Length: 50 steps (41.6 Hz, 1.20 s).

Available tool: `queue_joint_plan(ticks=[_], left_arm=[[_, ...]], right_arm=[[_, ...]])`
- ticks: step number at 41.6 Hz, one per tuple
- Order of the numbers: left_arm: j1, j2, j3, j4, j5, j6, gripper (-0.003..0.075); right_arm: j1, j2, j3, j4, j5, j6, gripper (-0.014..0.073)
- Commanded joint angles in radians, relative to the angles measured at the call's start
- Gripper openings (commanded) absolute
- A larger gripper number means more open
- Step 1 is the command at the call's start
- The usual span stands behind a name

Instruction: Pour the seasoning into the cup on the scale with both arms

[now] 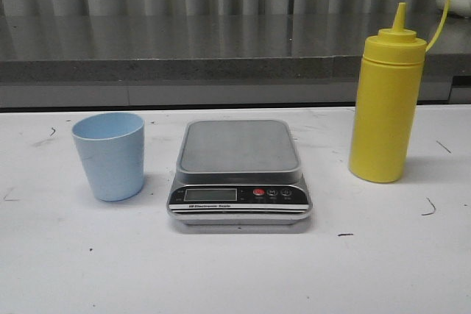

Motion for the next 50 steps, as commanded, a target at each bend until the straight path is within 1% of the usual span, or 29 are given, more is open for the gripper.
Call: queue_joint_plan(ticks=[1,31,39,41,44,48,50], left_arm=[[0.000,-0.016,0.024,-0.008,-0.080,-0.008,-0.0020],[0.000,-0.016,0.024,-0.008,-0.080,-0.008,-0.0020],[0.000,-0.016,0.017,-0.008,-0.097,-0.008,-0.0020],[0.000,-0.016,0.002,-0.008,-0.109,-0.008,-0.0020],[0.000,-0.016,-0.061,-0.008,-0.097,-0.008,-0.0020],[0.000,-0.014,-0.171,-0.008,-0.027,-0.008,-0.0020],[0.000,-0.007,-0.233,-0.008,0.035,-0.008,-0.0020]], right_arm=[[-0.003,-0.016,-0.007,-0.010,-0.086,0.002,-0.0067],[-0.003,-0.016,-0.007,-0.010,-0.086,0.002,-0.0067],[-0.003,-0.016,-0.012,-0.010,-0.137,0.002,-0.0067],[-0.003,-0.016,-0.028,-0.010,-0.127,0.002,-0.0067],[-0.003,-0.016,-0.073,-0.010,-0.099,0.002,-0.0067],[-0.003,-0.015,-0.169,-0.010,-0.023,0.002,-0.0067],[-0.003,-0.009,-0.221,-0.010,0.012,0.002,-0.0067]])
